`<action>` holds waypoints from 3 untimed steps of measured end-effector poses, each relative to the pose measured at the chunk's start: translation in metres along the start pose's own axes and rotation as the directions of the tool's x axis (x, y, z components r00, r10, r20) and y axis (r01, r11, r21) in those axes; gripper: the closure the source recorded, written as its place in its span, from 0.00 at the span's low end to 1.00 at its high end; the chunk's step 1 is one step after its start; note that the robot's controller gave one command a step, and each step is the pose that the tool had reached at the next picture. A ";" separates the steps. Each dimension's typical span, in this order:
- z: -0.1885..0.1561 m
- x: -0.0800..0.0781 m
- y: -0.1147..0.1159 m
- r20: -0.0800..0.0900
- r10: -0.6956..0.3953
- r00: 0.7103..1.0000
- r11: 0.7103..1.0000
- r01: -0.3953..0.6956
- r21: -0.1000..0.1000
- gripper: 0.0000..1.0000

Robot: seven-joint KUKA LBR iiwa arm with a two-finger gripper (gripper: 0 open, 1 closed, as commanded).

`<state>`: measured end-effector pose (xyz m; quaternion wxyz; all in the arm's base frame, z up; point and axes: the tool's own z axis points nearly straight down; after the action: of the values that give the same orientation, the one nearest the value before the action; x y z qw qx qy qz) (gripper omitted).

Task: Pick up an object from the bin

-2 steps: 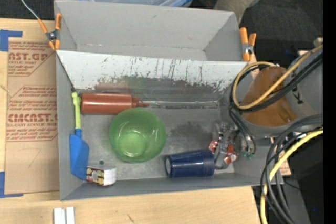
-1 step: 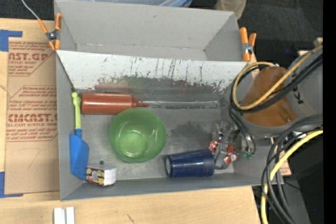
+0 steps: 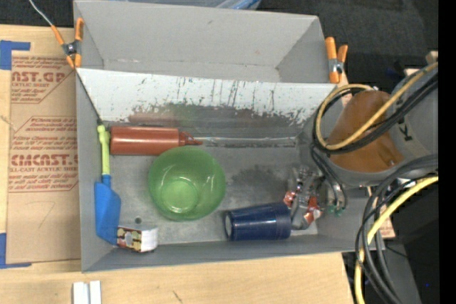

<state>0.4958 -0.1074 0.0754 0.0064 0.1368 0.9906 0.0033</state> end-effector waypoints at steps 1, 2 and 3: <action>0.000 0.000 0.000 0.000 0.000 1.000 1.000 0.000 0.000 1.00; 0.000 0.000 0.000 0.000 0.000 1.000 1.000 0.000 0.000 1.00; -0.008 0.012 0.009 0.007 -0.005 1.000 1.000 0.005 0.000 1.00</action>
Offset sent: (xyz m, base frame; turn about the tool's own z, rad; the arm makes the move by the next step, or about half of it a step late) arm 0.0000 0.0000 0.0000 0.0000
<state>0.4866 -0.0958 0.0830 0.0098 0.1343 0.9909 0.0028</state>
